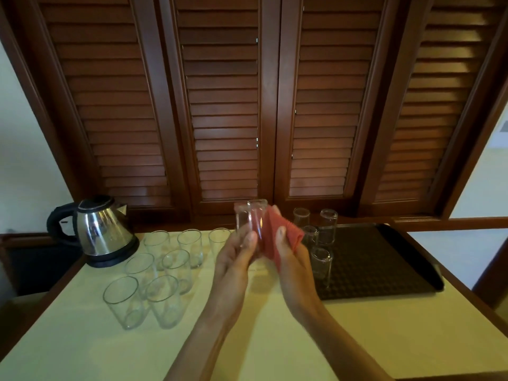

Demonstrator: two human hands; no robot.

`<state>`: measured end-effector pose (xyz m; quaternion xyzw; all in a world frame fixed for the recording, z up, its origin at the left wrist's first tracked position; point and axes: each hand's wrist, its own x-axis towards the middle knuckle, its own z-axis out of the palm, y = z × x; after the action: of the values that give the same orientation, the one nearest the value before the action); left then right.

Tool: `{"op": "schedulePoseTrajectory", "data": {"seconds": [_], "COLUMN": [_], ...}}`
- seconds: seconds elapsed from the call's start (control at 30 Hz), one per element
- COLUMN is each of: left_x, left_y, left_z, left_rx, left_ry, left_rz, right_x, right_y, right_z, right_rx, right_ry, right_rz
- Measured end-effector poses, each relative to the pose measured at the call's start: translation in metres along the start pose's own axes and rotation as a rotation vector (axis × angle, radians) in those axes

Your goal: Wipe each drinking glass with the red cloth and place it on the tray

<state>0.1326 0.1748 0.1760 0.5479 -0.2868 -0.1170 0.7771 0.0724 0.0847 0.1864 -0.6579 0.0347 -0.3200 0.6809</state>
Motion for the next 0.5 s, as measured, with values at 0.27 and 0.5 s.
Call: {"op": "schedulePoseTrajectory", "data": {"seconds": [0.27, 0.5], "left_x": [0.01, 0.011], "left_y": [-0.007, 0.0], "left_z": [-0.01, -0.011], "left_rx": [-0.014, -0.286], "left_ry": [0.198, 0.139], "left_rz": [-0.014, -0.157], "right_x": [-0.027, -0.034], "right_y": [-0.005, 0.027], "right_z": [0.004, -0.004], "right_rx": [0.786, -0.176], "right_ry": [0.269, -0.142], "right_rz": [0.343, -0.153]}}
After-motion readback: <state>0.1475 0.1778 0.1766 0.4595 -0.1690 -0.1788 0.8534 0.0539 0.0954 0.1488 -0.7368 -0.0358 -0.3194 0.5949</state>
